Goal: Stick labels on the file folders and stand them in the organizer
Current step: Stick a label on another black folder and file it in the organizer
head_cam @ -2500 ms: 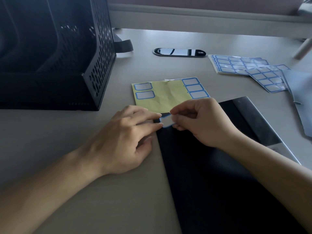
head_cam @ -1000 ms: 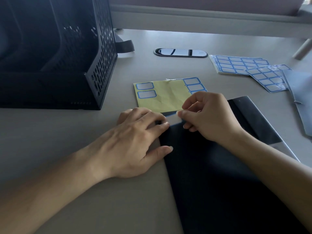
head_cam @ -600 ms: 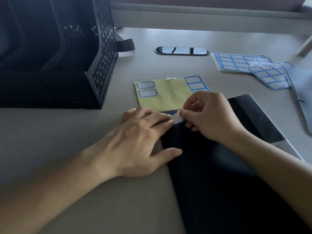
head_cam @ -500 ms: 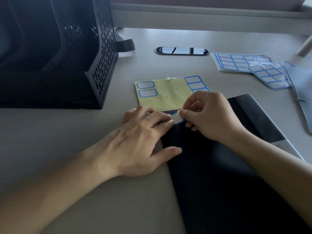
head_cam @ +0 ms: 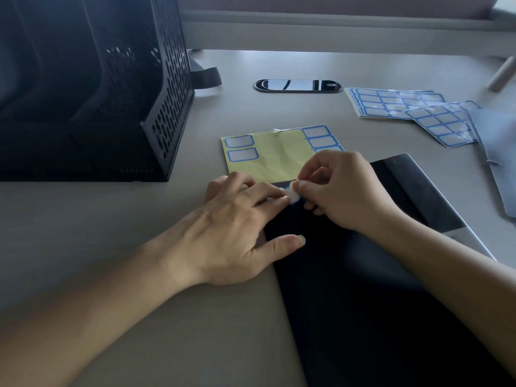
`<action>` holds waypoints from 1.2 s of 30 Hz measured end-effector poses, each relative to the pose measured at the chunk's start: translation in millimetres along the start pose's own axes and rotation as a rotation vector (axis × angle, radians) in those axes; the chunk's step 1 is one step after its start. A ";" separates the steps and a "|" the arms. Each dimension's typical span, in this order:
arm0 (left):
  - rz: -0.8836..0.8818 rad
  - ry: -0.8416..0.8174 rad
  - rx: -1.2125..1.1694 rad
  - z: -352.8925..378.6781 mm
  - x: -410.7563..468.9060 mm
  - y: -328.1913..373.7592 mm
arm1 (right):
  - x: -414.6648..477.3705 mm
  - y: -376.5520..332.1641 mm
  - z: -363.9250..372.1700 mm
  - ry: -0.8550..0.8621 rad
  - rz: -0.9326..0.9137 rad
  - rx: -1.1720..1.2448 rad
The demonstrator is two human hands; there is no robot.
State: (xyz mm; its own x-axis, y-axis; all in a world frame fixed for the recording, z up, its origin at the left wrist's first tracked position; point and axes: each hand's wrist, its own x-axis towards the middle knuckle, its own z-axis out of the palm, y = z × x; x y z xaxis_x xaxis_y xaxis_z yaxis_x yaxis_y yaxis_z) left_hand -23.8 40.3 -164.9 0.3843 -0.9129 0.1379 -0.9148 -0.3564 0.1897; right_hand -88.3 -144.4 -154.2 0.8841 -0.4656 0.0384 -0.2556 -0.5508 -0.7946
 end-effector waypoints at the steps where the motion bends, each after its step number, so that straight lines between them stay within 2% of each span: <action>1: 0.000 0.002 0.007 0.6 0.4 0.3 | 0.1 0.2 -0.1 0.000 -0.001 -0.005; 11: 0.010 0.022 -0.017 2.1 1.5 1.7 | 1.7 0.4 -2.7 -0.015 0.021 0.021; 22: -0.001 -0.004 0.078 3.9 5.6 10.5 | 3.2 1.1 -7.8 -0.012 0.084 0.093; 31: 0.034 -0.008 0.010 2.9 10.1 9.9 | 2.5 0.7 -8.7 -0.008 0.110 0.123; 33: 0.011 0.026 -0.024 3.9 7.1 0.9 | 2.5 1.2 -8.9 -0.006 0.121 0.158; 36: -0.033 0.178 -0.008 3.0 -0.7 -15.0 | 1.8 2.0 -10.7 -0.014 0.122 0.190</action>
State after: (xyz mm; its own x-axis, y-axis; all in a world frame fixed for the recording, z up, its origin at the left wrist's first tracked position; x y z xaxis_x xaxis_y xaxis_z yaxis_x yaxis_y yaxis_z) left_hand -10.8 45.7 -170.7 0.4302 -0.8509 0.3016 -0.9008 -0.3831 0.2042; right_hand -91.4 -153.8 -149.3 0.8567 -0.5108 -0.0723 -0.2838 -0.3497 -0.8928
